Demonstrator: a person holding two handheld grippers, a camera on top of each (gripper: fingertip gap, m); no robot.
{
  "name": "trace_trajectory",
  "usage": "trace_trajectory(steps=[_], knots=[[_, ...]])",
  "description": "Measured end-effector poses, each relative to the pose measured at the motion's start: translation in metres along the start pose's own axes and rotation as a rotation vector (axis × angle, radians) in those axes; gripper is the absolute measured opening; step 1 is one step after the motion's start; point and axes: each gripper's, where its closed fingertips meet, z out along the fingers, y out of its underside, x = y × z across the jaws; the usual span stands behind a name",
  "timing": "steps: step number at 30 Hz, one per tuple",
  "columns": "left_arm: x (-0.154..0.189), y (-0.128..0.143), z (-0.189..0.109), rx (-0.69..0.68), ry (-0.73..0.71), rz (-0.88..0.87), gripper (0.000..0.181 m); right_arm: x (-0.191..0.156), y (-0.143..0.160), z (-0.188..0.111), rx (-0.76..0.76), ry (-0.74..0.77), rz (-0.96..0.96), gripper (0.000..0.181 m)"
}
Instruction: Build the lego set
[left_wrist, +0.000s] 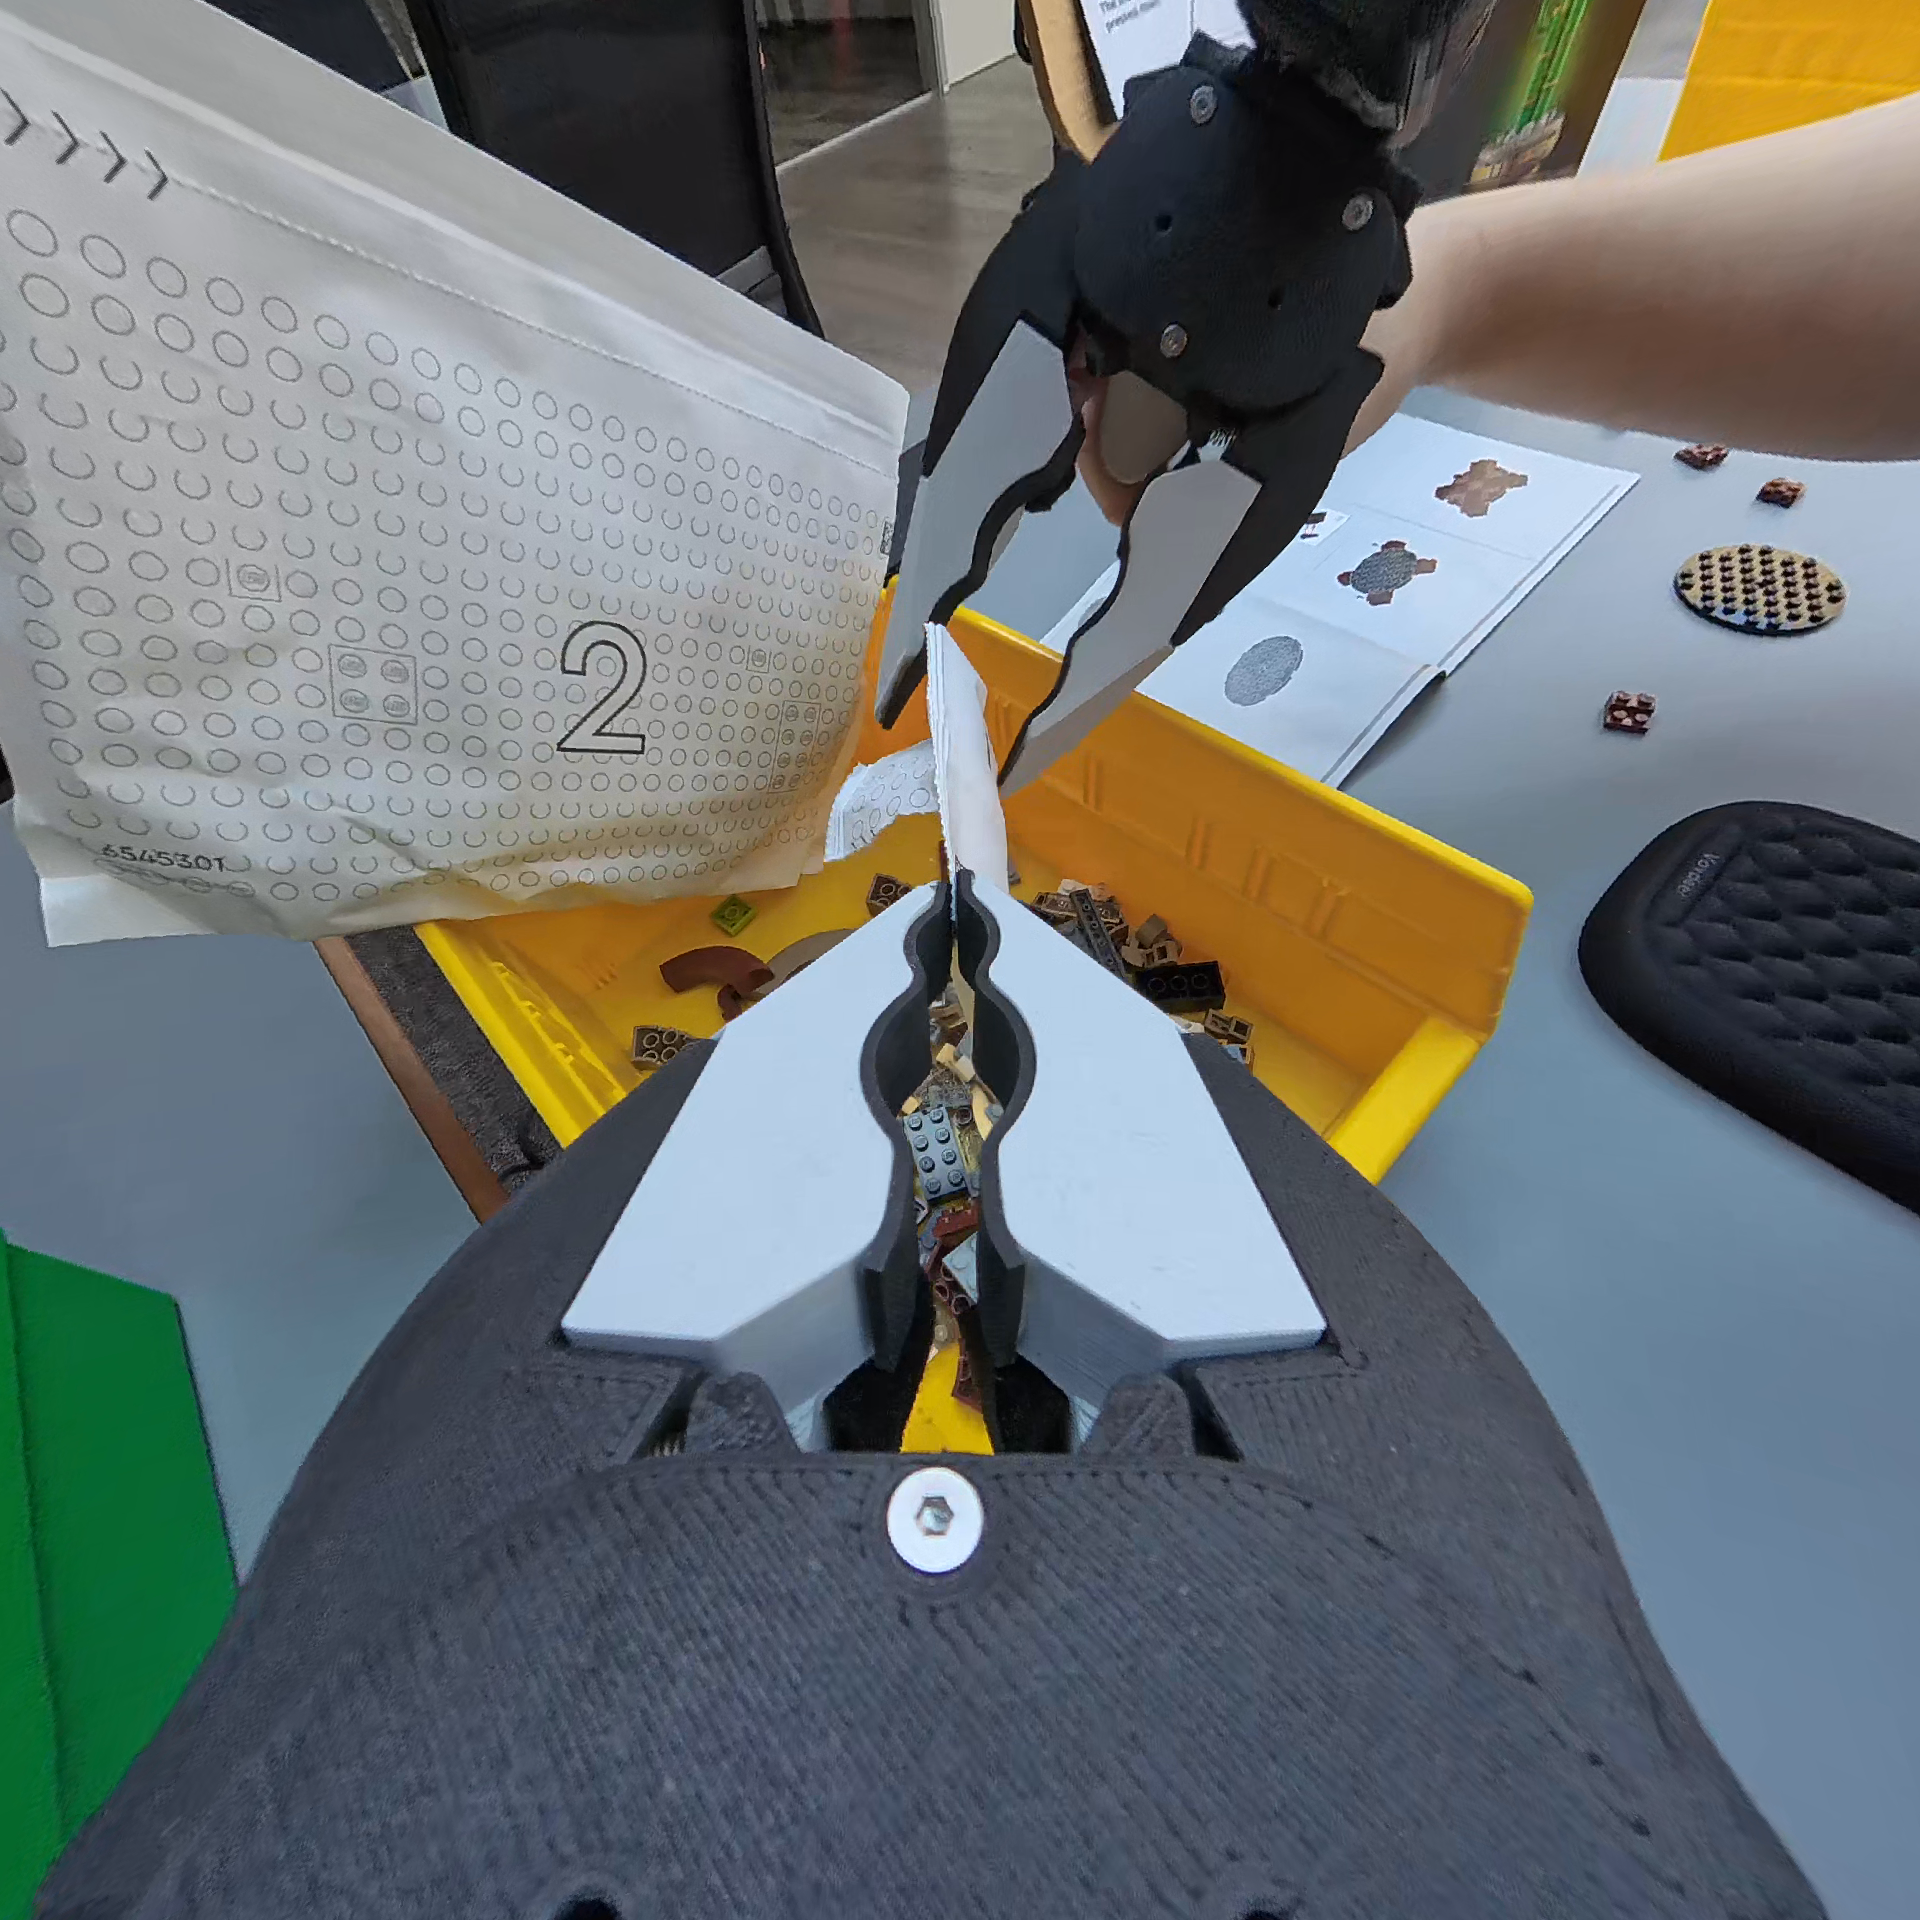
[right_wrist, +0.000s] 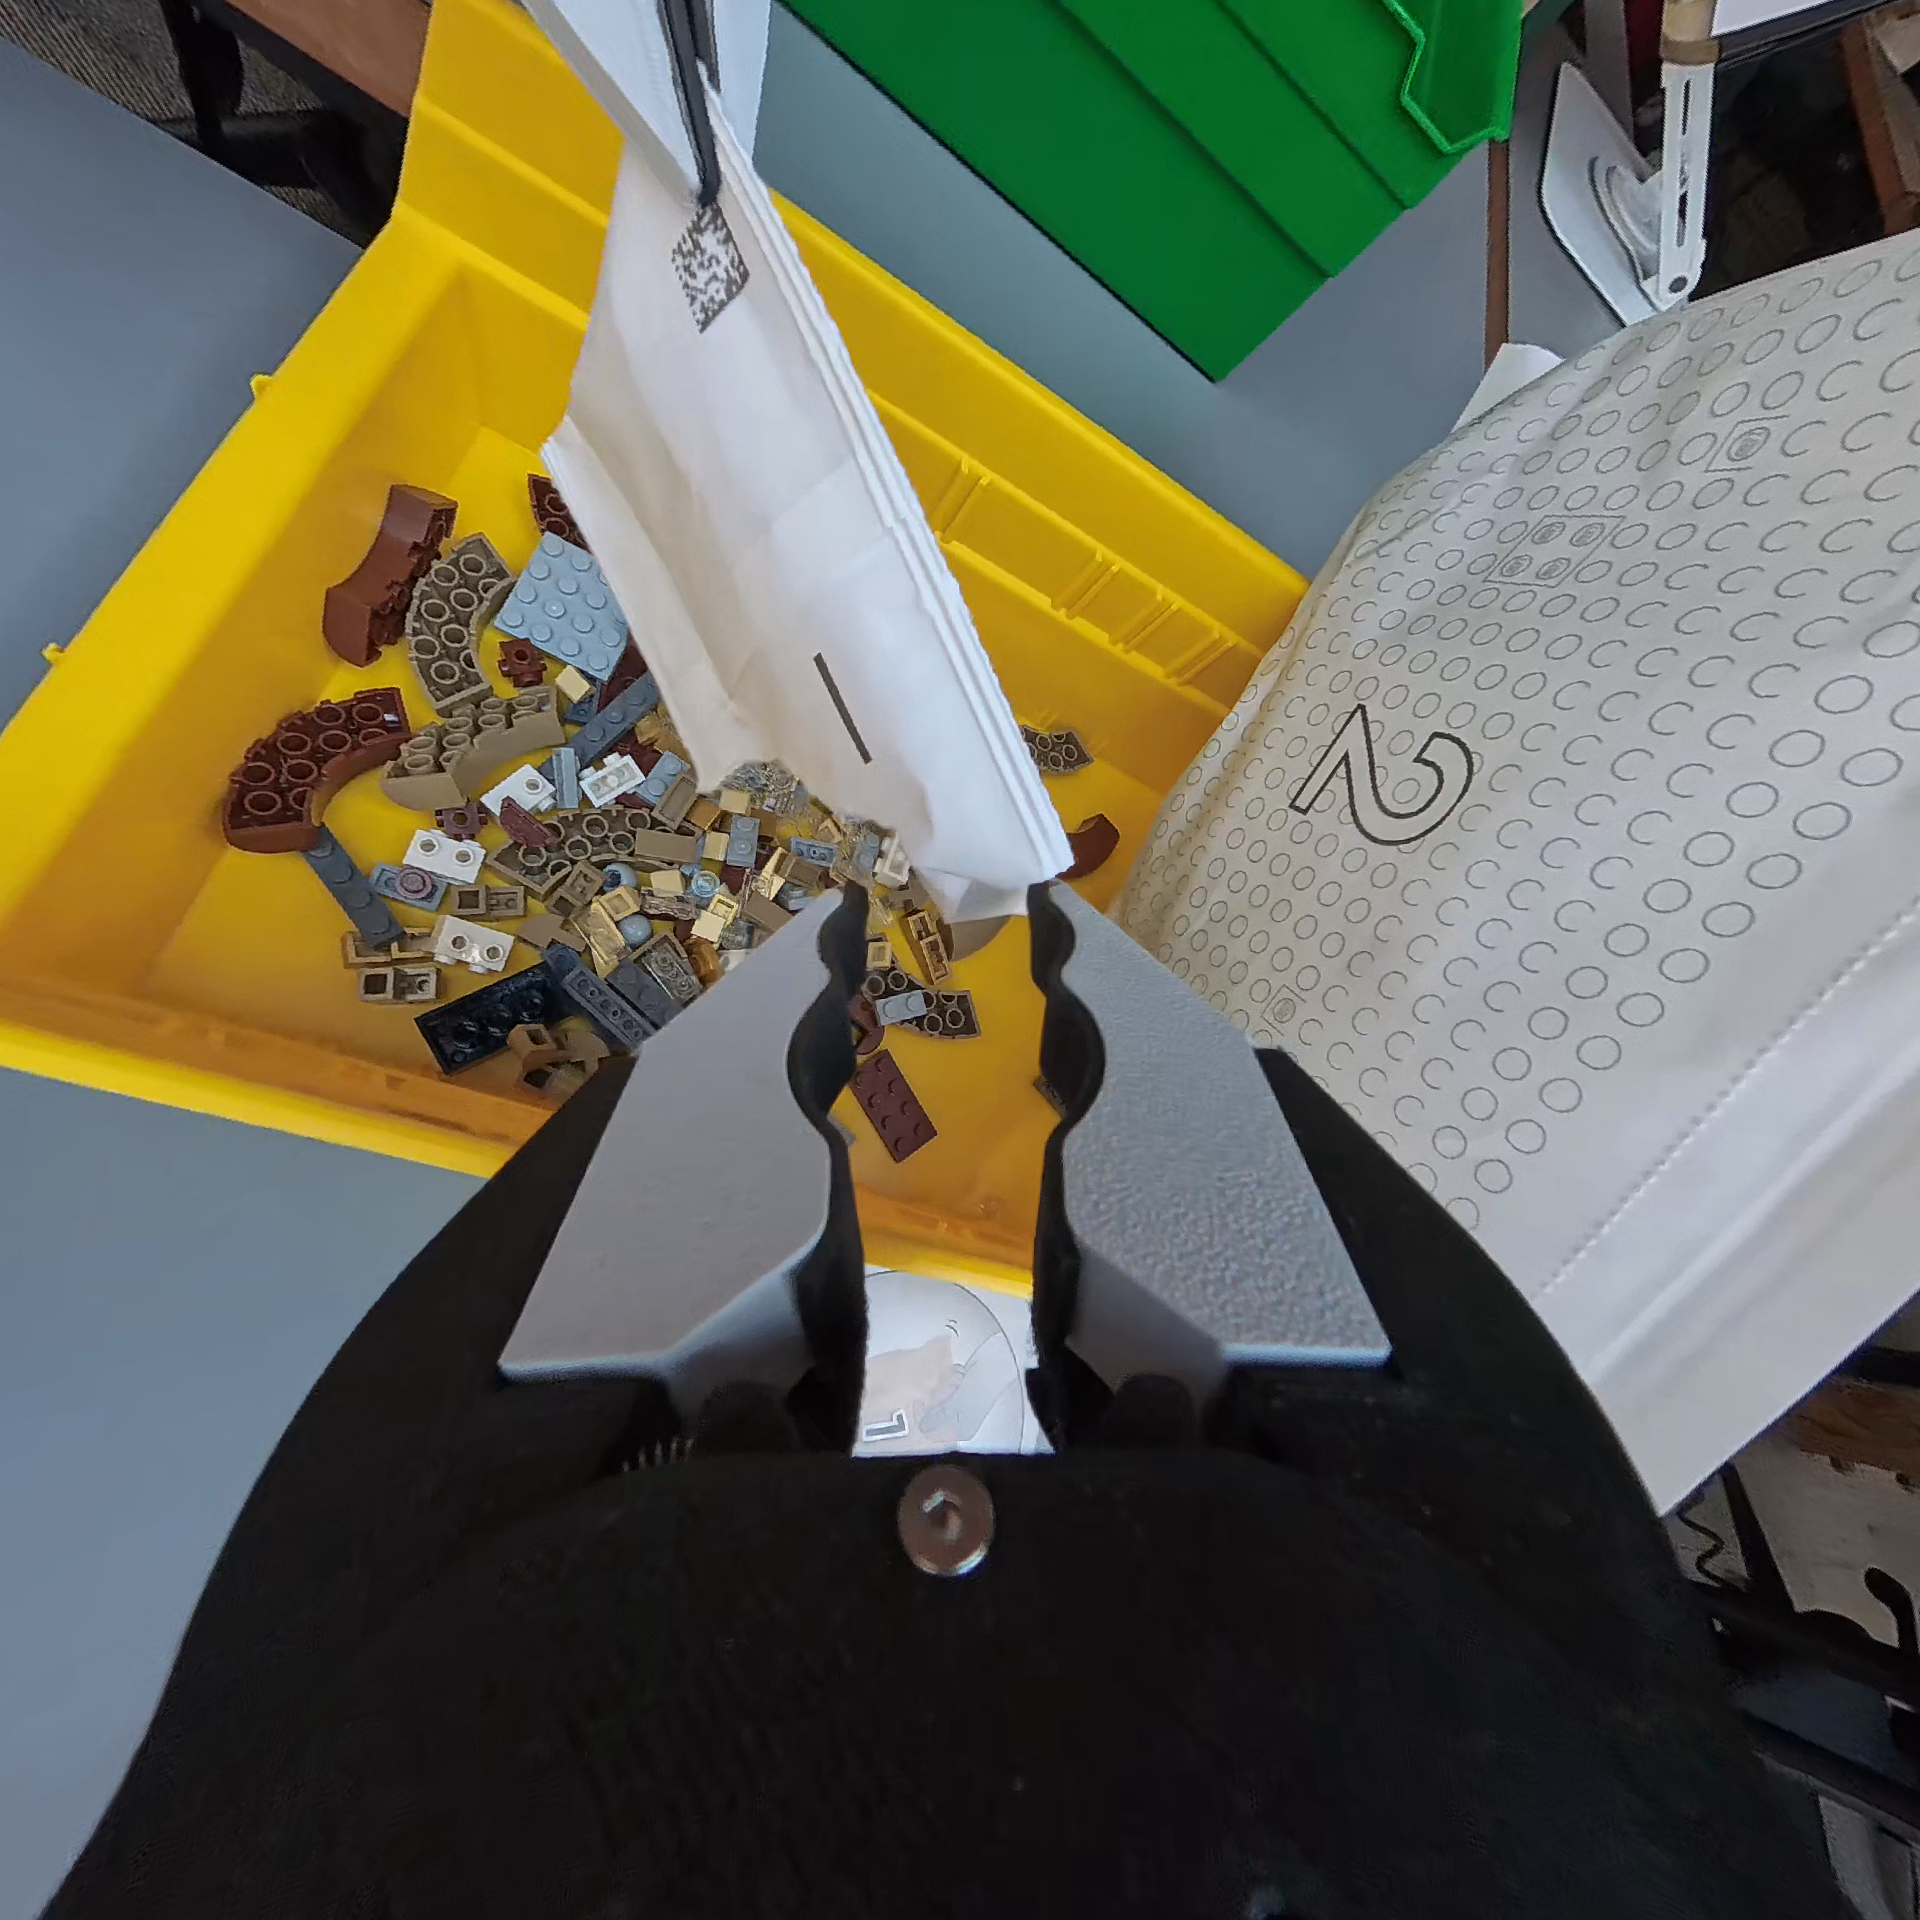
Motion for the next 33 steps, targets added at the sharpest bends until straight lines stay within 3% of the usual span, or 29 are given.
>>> trace_trajectory(steps=[4, 13, 17, 19, 22, 24, 27, 33], knots=[[0.004, -0.002, -0.002, 0.024, 0.037, -0.035, 0.0, -0.002, -0.002, 0.0, 0.036, 0.008, -0.007, 0.003], [-0.005, -0.008, -0.002, 0.058, -0.026, -0.114, 0.002, -0.005, -0.003, -0.007, 0.057, -0.019, 0.063, 0.0], [-0.001, -0.011, 0.001, 0.077, -0.015, -0.24, 0.046, 0.002, -0.009, -0.019, 0.141, -0.036, 0.201, 0.0], [0.005, -0.009, 0.003, 0.083, -0.001, -0.294, 0.055, 0.004, -0.012, -0.026, 0.182, -0.054, 0.263, 0.0], [0.015, -0.002, 0.01, 0.064, 0.003, -0.298, 0.038, 0.002, -0.015, -0.031, 0.22, -0.113, 0.335, 0.0], [0.018, 0.003, 0.014, 0.052, 0.005, -0.279, 0.003, -0.001, -0.013, -0.031, 0.21, -0.139, 0.348, 0.0], [0.022, 0.006, 0.019, 0.044, 0.055, -0.333, 0.0, -0.004, -0.008, -0.031, 0.199, -0.151, 0.353, 0.0], [0.031, -0.01, 0.013, 0.161, 0.195, -0.484, 0.0, -0.013, -0.014, -0.032, 0.274, -0.204, 0.398, 0.041]])
